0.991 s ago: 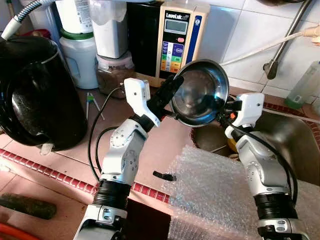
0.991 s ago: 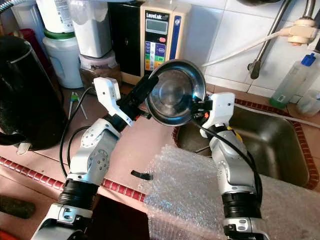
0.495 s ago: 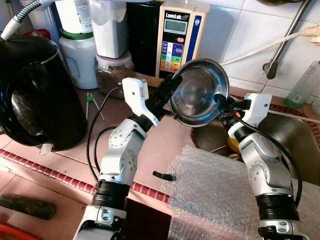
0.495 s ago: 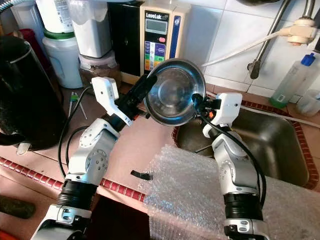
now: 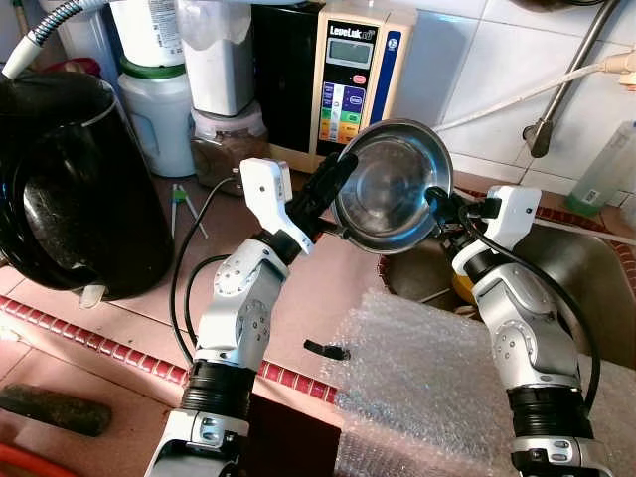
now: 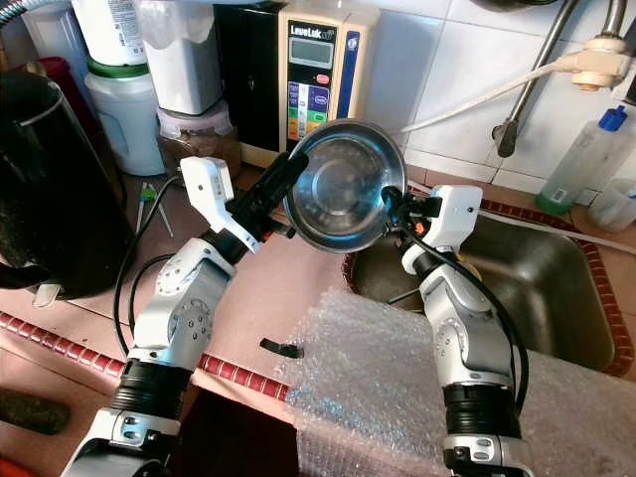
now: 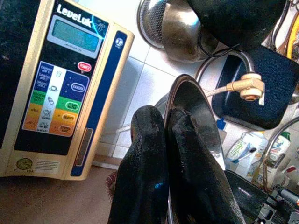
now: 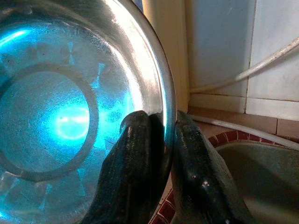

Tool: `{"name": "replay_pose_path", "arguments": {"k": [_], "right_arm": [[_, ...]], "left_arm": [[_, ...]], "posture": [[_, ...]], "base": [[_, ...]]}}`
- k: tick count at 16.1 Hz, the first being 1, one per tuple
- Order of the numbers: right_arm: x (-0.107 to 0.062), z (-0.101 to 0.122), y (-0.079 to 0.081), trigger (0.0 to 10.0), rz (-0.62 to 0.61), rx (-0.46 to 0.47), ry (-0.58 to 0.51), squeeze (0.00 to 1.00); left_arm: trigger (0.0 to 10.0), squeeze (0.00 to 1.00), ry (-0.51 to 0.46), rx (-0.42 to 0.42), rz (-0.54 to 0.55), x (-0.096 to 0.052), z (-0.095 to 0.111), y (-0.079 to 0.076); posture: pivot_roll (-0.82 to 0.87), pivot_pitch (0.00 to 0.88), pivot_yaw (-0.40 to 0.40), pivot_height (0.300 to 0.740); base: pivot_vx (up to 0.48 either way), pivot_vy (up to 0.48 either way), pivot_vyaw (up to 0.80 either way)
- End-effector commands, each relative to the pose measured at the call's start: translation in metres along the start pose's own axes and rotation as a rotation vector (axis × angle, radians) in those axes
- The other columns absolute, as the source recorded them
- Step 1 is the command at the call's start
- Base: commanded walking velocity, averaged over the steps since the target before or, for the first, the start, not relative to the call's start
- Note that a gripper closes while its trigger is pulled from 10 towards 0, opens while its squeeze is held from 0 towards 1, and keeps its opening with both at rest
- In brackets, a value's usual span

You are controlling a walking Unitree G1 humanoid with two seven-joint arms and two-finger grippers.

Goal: Kitchen organization

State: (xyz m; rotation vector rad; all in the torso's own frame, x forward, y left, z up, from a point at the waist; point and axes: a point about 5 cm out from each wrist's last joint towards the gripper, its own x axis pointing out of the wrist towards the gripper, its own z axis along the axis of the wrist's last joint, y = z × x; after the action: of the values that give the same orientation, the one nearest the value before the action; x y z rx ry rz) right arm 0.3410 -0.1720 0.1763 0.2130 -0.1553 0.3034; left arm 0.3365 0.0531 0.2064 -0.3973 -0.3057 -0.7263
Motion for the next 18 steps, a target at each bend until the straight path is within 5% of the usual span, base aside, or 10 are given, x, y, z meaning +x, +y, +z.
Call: {"name": "replay_pose_path", "arguments": {"k": [1, 2, 3, 12, 18], "right_arm": [[0.003, -0.008, 0.010, 0.0, 0.033, -0.020, 0.056, 0.00], [0.002, -0.009, 0.009, 0.0, 0.024, -0.031, 0.061, 0.00], [0.002, -0.010, 0.007, 0.0, 0.004, -0.044, 0.062, 0.00], [-0.001, 0.000, -0.021, 0.0, -0.243, -0.190, 0.028, 0.00], [-0.009, 0.005, -0.047, 0.0, -0.409, -0.324, 0.039, 0.00]], "left_arm": [[0.0, 0.00, 0.011, 0.001, -0.133, 0.013, -0.002, -0.026], [8.9, 0.30, 0.020, 0.018, -0.133, 0.013, -0.002, -0.026], [10.0, 1.00, 0.026, 0.024, -0.132, 0.013, -0.003, -0.025], [10.0, 1.00, 0.156, 0.051, -0.261, -0.005, -0.023, -0.036], [10.0, 1.00, 0.265, 0.201, -0.267, -0.028, -0.026, -0.010]], "posture": [[0.03, 0.000, -0.045, 0.740], [0.03, 0.000, -0.047, 0.740], [0.03, 0.000, -0.047, 0.740], [0.03, 0.000, -0.047, 0.740], [0.05, 0.000, -0.049, 0.740]], "base": [[0.000, 0.000, 0.00], [0.000, 0.000, 0.00], [0.000, 0.000, 0.00], [0.000, 0.000, 0.00], [0.000, 0.000, 0.00]]}}
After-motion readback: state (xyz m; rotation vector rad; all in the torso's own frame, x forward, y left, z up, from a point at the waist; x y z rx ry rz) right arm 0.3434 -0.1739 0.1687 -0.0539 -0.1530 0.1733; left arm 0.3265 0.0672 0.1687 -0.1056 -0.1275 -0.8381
